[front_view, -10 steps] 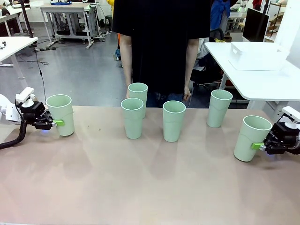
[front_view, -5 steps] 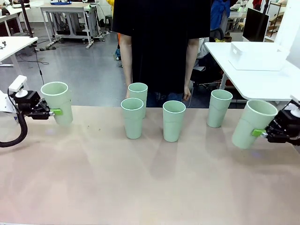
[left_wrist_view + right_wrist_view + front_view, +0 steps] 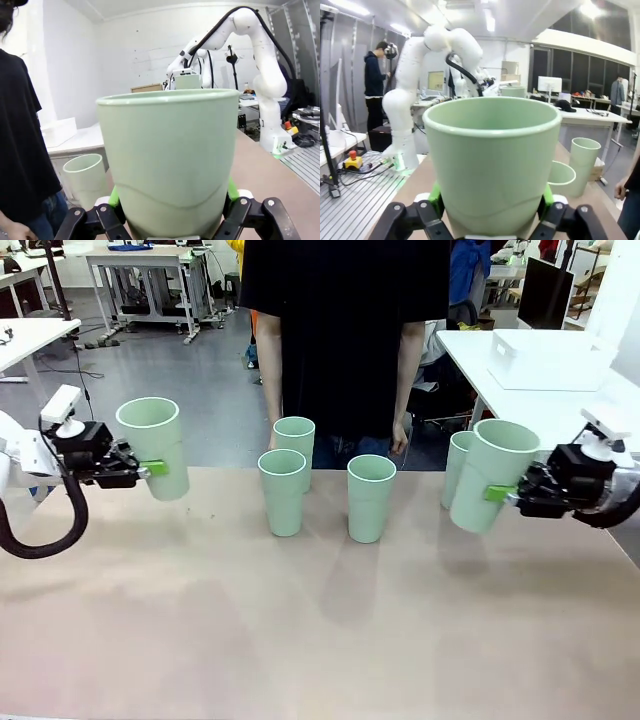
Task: Stack the cups and store them in the basket.
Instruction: Pick up two Reusable plastic cups , one in each hand.
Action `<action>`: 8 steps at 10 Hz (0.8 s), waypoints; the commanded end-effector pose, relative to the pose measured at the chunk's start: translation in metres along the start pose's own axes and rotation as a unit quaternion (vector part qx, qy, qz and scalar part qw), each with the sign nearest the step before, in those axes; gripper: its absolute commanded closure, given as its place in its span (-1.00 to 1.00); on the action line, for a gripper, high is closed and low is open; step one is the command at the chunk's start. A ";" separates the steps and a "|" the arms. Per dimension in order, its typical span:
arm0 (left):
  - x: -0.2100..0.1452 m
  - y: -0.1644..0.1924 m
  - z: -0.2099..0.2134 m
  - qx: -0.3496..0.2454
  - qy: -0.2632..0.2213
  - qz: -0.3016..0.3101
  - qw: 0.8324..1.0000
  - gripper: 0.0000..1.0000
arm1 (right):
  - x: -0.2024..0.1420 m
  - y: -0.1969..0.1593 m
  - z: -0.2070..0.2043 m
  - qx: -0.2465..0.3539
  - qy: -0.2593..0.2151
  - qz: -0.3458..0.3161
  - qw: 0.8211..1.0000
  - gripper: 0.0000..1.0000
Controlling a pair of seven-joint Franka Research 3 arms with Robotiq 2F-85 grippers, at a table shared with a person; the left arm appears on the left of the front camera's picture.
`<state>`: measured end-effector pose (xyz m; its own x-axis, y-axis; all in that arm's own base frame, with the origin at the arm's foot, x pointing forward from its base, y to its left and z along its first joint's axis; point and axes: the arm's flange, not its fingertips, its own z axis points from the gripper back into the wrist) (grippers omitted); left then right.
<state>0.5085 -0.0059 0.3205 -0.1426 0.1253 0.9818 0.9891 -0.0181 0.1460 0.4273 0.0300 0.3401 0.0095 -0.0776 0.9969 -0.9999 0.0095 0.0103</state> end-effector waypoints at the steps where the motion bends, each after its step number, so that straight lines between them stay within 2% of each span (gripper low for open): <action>1: -0.002 -0.016 -0.017 0.030 -0.010 -0.008 0.999 -0.71 | 0.007 -0.002 -0.014 -0.031 0.016 -0.005 0.999 -0.72; 4: -0.005 -0.040 -0.029 -0.003 -0.011 0.017 1.000 -0.71 | 0.008 -0.011 -0.016 -0.045 0.010 -0.018 0.999 -0.72; 7: -0.004 -0.044 -0.032 -0.025 -0.010 0.024 0.999 -0.71 | 0.009 -0.012 -0.015 -0.050 0.000 -0.021 0.999 -0.72; 8: -0.003 -0.043 -0.033 -0.027 -0.016 0.019 0.999 -0.71 | 0.008 -0.013 -0.017 -0.075 -0.024 0.001 0.997 -0.72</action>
<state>0.4692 -0.0378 0.3081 -0.0787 0.1407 0.9869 0.9940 -0.0645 0.0885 0.4386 0.0387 0.3452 0.0247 -0.0752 0.9969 -0.9944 0.1010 0.0322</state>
